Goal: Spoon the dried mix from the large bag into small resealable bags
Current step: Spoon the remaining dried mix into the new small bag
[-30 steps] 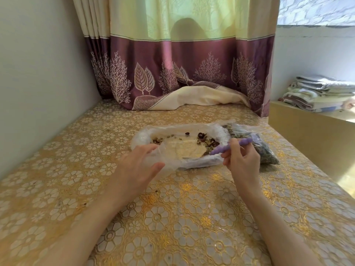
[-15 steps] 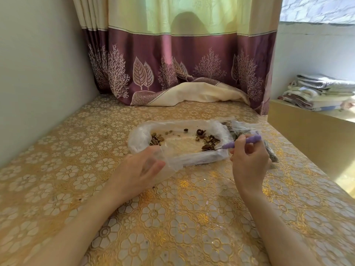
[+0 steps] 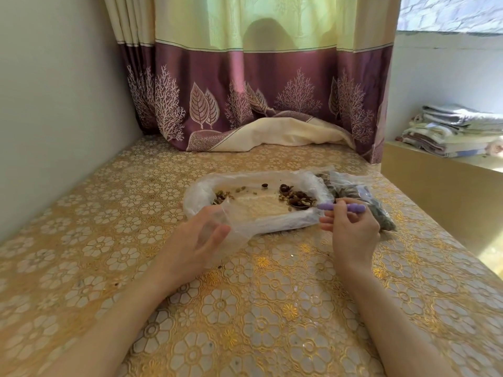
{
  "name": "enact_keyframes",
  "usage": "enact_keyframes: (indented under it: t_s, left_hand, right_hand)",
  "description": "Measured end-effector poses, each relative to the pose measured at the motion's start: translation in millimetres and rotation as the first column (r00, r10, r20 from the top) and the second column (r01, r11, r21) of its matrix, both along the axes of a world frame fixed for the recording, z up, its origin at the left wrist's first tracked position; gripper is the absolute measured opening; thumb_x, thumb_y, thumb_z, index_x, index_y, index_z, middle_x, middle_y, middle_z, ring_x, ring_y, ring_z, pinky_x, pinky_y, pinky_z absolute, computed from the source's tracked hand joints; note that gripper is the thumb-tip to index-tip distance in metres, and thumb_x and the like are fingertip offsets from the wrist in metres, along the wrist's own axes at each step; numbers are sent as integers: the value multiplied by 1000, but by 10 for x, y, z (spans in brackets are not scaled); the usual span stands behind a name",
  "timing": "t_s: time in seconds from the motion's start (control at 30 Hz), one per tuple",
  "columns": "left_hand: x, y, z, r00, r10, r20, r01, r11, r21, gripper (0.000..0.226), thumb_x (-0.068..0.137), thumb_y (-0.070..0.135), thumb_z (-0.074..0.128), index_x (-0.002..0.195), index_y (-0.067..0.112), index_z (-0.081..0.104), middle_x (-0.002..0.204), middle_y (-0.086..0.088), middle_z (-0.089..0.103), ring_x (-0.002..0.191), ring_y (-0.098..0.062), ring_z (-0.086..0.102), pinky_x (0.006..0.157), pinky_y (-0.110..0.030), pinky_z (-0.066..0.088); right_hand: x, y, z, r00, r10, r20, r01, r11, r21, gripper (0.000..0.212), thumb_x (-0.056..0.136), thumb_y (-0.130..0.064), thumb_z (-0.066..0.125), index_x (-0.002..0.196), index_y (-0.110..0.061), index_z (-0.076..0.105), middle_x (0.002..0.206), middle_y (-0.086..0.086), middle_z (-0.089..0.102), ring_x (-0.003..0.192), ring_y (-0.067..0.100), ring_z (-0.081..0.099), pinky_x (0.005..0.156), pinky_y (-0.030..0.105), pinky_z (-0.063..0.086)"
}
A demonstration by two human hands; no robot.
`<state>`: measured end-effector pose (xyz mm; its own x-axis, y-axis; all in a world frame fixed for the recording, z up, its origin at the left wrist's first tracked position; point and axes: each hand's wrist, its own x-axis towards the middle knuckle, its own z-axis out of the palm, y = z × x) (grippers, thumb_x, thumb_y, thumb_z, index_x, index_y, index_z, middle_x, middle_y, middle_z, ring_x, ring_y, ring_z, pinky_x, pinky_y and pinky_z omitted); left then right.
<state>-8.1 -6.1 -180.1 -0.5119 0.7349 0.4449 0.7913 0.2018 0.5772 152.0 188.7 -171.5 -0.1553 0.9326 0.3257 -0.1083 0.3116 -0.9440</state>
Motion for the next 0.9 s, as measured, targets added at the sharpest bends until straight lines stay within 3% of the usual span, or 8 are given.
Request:
enact_keyframes:
  t_s: [0.03,0.13,0.2,0.33,0.53,0.7,0.8,0.9]
  left_hand:
    - [11,-7,23,999,1,40,-2,999,36,50,74,84,24,101,48,46,104,14,64,80,-5,61,66,-30,52]
    - [64,-27,126,997,7,71,-18,987,157,40,76,81,30,94,52,50,109,34,55,90,7,56,67,-21,42]
    - [89,-37,173,998,26,55,-36,982,187,37,77,79,31,97,54,50,108,38,53,93,12,53,69,-19,40]
    - [57,-45,147,991,131,23,-132,983,126,78,69,87,28,118,31,51,112,20,56,94,-1,55,82,-28,45]
    - [16,-46,114,985,169,41,-172,979,108,66,74,68,45,125,26,48,105,26,47,95,20,42,77,-10,32]
    - [18,-24,104,982,174,71,-180,980,85,63,77,62,49,128,24,47,113,16,51,94,16,44,74,-8,32]
    - [8,-16,95,976,185,112,-194,978,76,65,77,62,47,129,23,47,116,12,52,94,4,50,72,-11,35]
    - [3,-11,96,964,189,188,-206,975,78,70,74,66,45,130,24,45,108,15,54,91,4,52,68,-13,38]
  right_hand:
    - [0,13,-4,999,17,-26,-18,999,-42,14,95,-16,53,84,-20,60,78,-1,74,58,8,68,54,21,55]
    - [-6,36,-6,993,71,-93,-85,984,-156,11,94,-11,52,90,-15,62,81,3,74,63,12,69,59,24,57]
    - [-18,44,-1,979,111,-170,-150,960,-238,11,94,-7,51,95,-9,62,83,8,74,63,13,69,57,20,56]
    - [-16,42,46,936,161,-312,-267,904,-335,16,94,-3,51,107,2,59,84,15,73,63,15,69,56,18,55]
    - [15,-86,173,886,255,-388,-374,888,-270,12,93,-1,49,99,0,59,82,17,73,61,16,66,57,19,55]
    - [18,-247,288,852,360,-379,-450,874,-183,13,94,-3,49,97,3,60,81,17,74,61,18,64,53,19,53]
    - [13,-345,345,823,434,-366,-502,858,-112,15,94,-4,48,91,2,62,79,16,74,60,19,62,52,20,52]
    - [15,-440,380,782,513,-353,-565,823,-57,17,96,-6,47,91,1,61,79,16,73,58,18,62,51,20,51]
